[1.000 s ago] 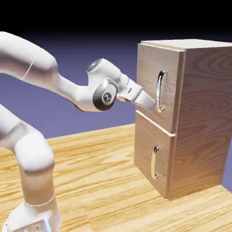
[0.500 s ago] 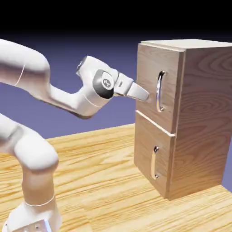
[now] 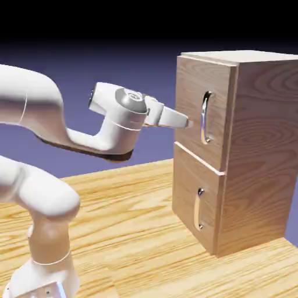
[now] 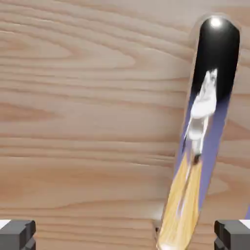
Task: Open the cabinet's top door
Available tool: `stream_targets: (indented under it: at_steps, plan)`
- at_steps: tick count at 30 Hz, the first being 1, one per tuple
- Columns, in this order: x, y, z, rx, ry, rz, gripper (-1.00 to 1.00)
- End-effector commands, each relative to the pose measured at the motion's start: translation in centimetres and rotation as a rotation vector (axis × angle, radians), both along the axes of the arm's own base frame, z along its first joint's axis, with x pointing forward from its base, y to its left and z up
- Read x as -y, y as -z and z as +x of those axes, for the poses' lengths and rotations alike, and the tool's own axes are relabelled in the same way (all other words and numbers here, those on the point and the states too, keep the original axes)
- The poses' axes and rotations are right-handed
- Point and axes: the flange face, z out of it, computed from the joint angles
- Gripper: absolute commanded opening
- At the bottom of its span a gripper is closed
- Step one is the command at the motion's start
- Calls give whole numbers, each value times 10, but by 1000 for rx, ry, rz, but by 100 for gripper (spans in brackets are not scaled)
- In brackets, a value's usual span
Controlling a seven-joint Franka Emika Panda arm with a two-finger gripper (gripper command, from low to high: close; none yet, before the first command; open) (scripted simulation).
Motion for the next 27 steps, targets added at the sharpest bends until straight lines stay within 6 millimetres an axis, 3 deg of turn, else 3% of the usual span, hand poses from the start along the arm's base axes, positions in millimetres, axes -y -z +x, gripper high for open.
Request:
stream_targets:
  at_steps: [1,21,26,27]
  plan:
    - [2,1,-1,15,-1,3,0]
    - [46,22,4,314,-69,117,0]
    - [43,22,54,314,-69,116,0]
    - [43,22,54,314,-69,116,-100]
